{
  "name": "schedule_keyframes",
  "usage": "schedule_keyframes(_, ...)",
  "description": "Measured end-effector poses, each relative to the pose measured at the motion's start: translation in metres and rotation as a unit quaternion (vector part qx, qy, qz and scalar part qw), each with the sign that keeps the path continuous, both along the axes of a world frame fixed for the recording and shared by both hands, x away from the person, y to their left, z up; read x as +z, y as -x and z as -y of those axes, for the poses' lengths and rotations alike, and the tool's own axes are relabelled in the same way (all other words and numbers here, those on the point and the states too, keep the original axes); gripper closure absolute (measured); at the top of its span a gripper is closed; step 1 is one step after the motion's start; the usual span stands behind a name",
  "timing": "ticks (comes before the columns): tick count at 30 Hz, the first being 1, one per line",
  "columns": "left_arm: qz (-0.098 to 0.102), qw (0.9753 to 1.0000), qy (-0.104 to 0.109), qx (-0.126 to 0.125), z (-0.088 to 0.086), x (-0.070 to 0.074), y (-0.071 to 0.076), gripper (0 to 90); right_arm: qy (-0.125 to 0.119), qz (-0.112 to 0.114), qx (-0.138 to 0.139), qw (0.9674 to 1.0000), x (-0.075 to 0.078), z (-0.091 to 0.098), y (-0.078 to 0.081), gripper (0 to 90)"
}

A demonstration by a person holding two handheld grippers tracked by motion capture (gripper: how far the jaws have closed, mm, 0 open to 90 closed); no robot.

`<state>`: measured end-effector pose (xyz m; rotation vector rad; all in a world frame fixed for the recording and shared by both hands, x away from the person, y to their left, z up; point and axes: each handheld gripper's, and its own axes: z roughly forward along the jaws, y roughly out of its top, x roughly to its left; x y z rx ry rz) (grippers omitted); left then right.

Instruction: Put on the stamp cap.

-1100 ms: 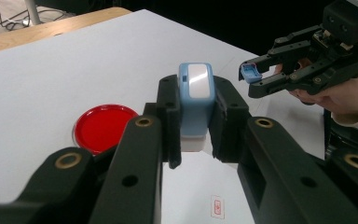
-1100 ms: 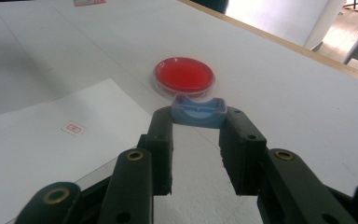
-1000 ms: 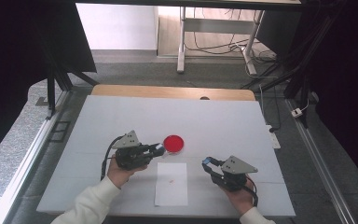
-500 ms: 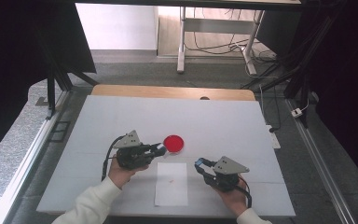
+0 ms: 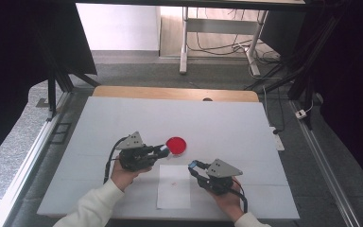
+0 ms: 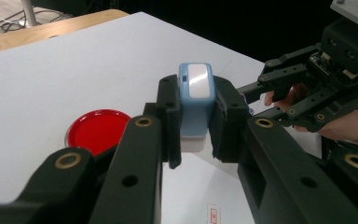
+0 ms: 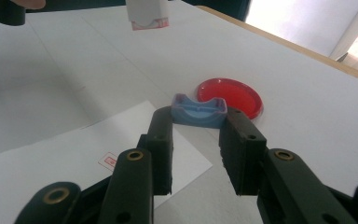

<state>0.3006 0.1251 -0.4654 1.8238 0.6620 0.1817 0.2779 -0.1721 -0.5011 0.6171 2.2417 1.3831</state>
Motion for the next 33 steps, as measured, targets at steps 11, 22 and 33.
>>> schedule_keyframes(11, -0.001, 1.0000, 0.002, 0.001, 0.000, 0.000, -0.001, 75.1, 0.000, 0.007, 0.000, 1.0000, -0.003, -0.011, 0.001, 65.9)
schedule_keyframes(22, -0.002, 1.0000, 0.002, 0.002, 0.002, -0.001, -0.002, 75.1, 0.006, 0.011, 0.006, 0.9999, -0.007, -0.025, 0.002, 65.9)
schedule_keyframes(33, -0.006, 1.0000, 0.004, -0.002, 0.005, -0.002, -0.003, 75.1, 0.006, 0.010, 0.005, 0.9999, -0.009, -0.031, 0.001, 65.9)
